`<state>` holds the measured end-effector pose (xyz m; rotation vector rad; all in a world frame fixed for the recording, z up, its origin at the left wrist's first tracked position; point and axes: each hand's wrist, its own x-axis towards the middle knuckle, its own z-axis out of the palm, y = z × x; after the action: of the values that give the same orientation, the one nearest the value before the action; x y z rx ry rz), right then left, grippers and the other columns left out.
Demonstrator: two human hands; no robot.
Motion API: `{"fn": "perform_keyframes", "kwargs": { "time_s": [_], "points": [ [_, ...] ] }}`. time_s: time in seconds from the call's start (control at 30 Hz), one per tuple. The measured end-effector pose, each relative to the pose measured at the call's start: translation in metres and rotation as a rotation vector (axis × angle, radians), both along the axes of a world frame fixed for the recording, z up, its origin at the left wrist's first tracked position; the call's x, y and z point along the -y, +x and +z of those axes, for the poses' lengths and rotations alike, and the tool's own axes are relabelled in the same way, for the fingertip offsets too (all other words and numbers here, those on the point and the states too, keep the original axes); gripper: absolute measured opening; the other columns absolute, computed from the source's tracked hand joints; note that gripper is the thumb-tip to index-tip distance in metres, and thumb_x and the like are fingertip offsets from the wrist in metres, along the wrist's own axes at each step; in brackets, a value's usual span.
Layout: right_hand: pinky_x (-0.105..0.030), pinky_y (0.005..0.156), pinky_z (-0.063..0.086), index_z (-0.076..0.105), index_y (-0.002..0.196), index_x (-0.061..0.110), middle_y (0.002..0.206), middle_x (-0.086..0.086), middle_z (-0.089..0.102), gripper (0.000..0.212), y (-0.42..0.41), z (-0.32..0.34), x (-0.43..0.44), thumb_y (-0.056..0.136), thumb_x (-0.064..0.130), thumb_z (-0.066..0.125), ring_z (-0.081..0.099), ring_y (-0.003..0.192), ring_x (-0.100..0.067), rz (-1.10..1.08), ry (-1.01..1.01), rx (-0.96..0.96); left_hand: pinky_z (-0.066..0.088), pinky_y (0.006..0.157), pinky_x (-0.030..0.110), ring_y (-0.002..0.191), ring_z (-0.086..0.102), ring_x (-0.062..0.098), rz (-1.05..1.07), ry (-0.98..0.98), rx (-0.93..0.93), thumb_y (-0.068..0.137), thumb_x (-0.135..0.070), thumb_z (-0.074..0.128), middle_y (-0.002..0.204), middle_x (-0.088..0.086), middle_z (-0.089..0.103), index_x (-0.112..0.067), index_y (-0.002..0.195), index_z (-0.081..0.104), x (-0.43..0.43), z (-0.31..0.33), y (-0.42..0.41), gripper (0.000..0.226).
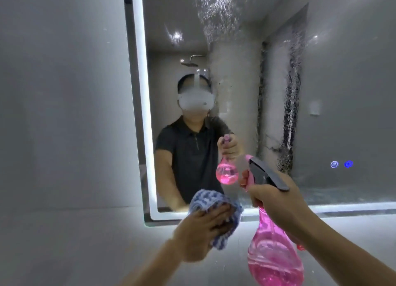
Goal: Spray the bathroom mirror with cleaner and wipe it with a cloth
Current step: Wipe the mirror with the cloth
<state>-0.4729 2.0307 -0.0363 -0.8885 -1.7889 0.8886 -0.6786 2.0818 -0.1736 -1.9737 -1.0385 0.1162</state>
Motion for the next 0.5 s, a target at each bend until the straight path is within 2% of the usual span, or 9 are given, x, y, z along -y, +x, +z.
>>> {"fn": "perform_keyframes", "kwargs": {
  "time_s": [0.07,0.13,0.2,0.27,0.33,0.37,0.43,0.5],
  "points": [
    [-0.013,0.034,0.023,0.034,0.047,0.012,0.035,0.011,0.033,0.027,0.009,0.004,-0.002,0.058,-0.007,0.050,0.025,0.033,-0.004,-0.028,-0.004,-0.033,0.014,0.116,0.040,0.136,0.041,0.013,-0.003,-0.056,-0.012,0.068,-0.048,0.053,0.143,-0.009,0.051,-0.037,0.129,0.055,-0.003,0.007,-0.007,0.061],
    [-0.018,0.038,0.025,0.043,0.053,0.001,0.042,0.008,0.039,0.009,0.017,0.020,-0.001,0.051,0.003,0.052,0.027,0.039,-0.006,-0.058,0.014,-0.058,0.003,0.119,0.039,0.139,0.035,0.015,-0.090,0.073,0.126,0.075,-0.040,0.049,0.144,-0.006,0.049,-0.032,0.132,0.054,-0.001,0.049,-0.011,0.058],
    [-0.023,0.039,0.026,0.045,0.050,0.000,0.042,0.005,0.041,0.007,0.026,0.042,-0.004,0.050,0.002,0.052,0.029,0.039,-0.008,-0.085,0.047,-0.091,0.009,0.119,0.044,0.137,0.036,0.026,-0.192,0.303,0.445,0.081,-0.030,0.049,0.146,0.002,0.046,-0.024,0.135,0.051,-0.001,0.122,-0.017,0.054],
    [-0.027,0.042,0.039,0.047,0.047,0.009,0.046,0.000,0.045,0.019,0.031,0.068,-0.011,0.059,-0.005,0.051,0.040,0.046,-0.011,-0.118,0.061,-0.087,0.017,0.115,0.053,0.135,0.036,0.040,-0.155,0.558,0.677,0.082,-0.031,0.048,0.147,0.016,0.041,-0.015,0.140,0.045,-0.002,0.213,-0.024,0.060],
    [-0.051,0.064,0.050,0.053,0.057,0.007,0.068,-0.014,0.051,0.013,0.034,0.094,-0.016,0.061,-0.004,0.048,0.049,0.068,-0.022,-0.096,0.051,-0.077,0.008,0.118,0.050,0.143,0.020,0.039,-0.051,0.664,0.960,0.087,-0.037,0.040,0.154,0.020,0.026,-0.004,0.147,0.028,-0.004,0.306,-0.026,0.069],
    [-0.056,0.071,0.049,0.052,0.054,0.007,0.074,-0.017,0.052,0.013,0.036,0.105,-0.017,0.061,-0.003,0.047,0.049,0.074,-0.026,-0.096,0.052,-0.069,0.005,0.119,0.046,0.146,0.014,0.034,-0.015,0.698,1.073,0.091,-0.038,0.037,0.158,0.018,0.019,-0.002,0.149,0.019,-0.009,0.348,-0.028,0.070],
    [-0.053,0.077,0.048,0.047,0.043,0.011,0.077,-0.020,0.053,0.023,0.042,0.119,-0.019,0.059,-0.004,0.047,0.048,0.077,-0.027,-0.084,0.060,-0.053,0.003,0.120,0.043,0.147,0.010,0.029,0.017,0.721,1.187,0.097,-0.038,0.037,0.160,0.011,0.013,-0.006,0.151,0.010,-0.017,0.413,-0.024,0.068],
    [-0.055,0.084,0.048,0.050,0.048,0.007,0.081,-0.033,0.055,0.015,0.046,0.123,-0.021,0.057,-0.004,0.047,0.051,0.077,-0.030,-0.065,0.068,-0.007,-0.004,0.120,0.046,0.148,0.002,0.028,0.038,0.633,1.158,0.098,-0.040,0.034,0.162,0.008,0.004,-0.010,0.152,0.001,-0.024,0.443,-0.012,0.071]
  ]
}}
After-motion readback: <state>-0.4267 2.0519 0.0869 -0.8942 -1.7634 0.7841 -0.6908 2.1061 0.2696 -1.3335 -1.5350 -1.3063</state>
